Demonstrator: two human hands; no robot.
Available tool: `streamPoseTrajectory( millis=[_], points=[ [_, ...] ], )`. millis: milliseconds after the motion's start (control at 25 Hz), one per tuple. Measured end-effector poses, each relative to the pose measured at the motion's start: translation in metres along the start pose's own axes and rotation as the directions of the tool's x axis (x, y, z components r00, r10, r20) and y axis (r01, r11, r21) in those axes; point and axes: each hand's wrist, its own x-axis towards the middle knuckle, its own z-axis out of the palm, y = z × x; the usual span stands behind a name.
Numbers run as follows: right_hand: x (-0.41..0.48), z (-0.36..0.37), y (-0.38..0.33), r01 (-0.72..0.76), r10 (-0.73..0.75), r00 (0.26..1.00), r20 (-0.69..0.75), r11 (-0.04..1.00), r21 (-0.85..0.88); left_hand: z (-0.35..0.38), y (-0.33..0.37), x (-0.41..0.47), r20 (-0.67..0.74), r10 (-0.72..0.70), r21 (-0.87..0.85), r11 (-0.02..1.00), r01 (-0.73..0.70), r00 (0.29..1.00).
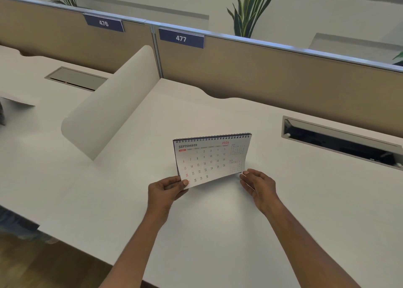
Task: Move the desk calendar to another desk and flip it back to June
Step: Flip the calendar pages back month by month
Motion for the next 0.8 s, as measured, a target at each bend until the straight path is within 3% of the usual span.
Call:
streamPoseTrajectory(
  millis=[440,800],
  points=[
    [-0.016,-0.006,-0.002,-0.003,-0.003,0.998,0.057,0.995,0.104,-0.009,0.002,-0.008,0.042,-0.002,-0.037,0.999,0.003,0.999],
    [-0.021,-0.013,-0.010,0.177,-0.174,0.981,0.086,0.984,-0.019,-0.007,0.005,-0.008,-0.032,0.041,-0.044,0.998,-0.042,0.999]
  ],
)
